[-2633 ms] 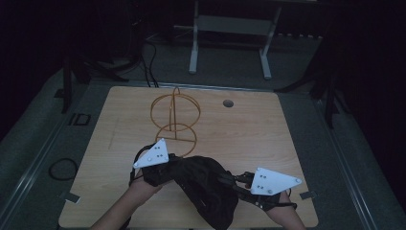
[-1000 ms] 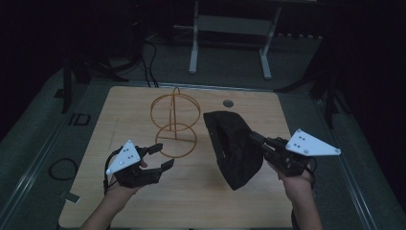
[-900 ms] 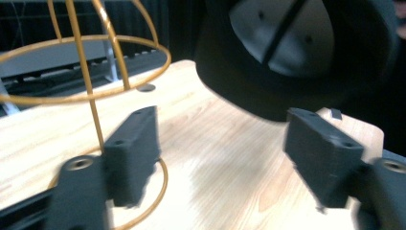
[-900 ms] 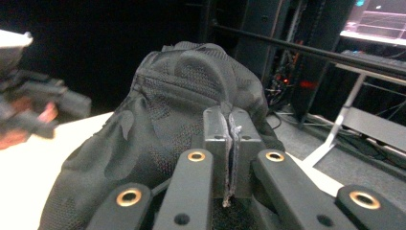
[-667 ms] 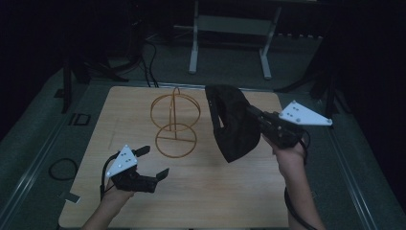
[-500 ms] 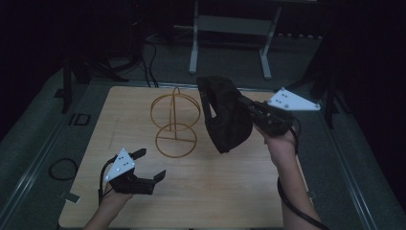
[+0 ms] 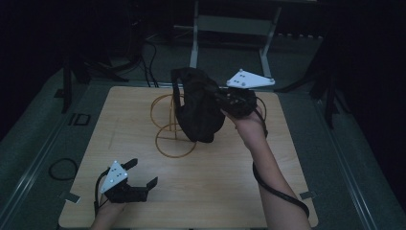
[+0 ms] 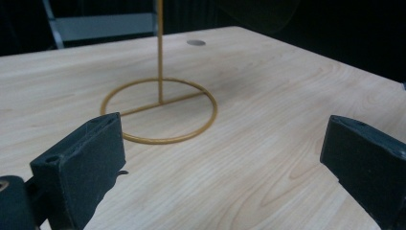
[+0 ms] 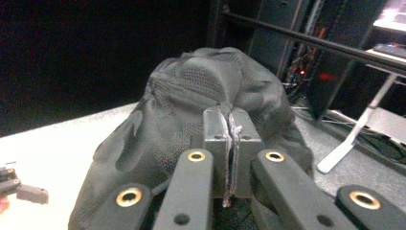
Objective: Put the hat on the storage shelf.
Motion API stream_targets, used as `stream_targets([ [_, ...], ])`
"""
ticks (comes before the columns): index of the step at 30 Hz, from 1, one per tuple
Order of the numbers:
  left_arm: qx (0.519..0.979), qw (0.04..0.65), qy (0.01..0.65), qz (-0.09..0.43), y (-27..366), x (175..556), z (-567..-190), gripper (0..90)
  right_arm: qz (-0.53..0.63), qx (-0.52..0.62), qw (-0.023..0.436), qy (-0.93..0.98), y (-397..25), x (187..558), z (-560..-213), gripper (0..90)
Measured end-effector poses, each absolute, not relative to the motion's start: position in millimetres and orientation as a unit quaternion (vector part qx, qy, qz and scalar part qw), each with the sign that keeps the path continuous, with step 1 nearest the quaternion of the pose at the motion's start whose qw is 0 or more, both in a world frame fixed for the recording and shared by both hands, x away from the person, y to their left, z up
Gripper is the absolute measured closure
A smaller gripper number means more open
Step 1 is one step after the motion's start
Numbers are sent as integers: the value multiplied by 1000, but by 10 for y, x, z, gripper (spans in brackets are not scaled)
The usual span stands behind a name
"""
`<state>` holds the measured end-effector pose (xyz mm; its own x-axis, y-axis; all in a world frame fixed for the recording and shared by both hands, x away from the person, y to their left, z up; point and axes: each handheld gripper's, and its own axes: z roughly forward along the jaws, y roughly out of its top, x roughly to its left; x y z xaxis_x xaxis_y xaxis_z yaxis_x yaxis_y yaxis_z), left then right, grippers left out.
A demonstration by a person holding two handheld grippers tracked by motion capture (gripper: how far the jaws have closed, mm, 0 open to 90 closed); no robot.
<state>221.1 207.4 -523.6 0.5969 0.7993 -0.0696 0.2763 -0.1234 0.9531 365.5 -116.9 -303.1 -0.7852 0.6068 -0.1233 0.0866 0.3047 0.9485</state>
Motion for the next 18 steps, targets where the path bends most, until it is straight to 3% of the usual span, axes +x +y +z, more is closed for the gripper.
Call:
stream_targets([
  [18,708,542,382,244,2085,2230,-5278,19,508,225,196,808,-472,3977,-3279,876],
])
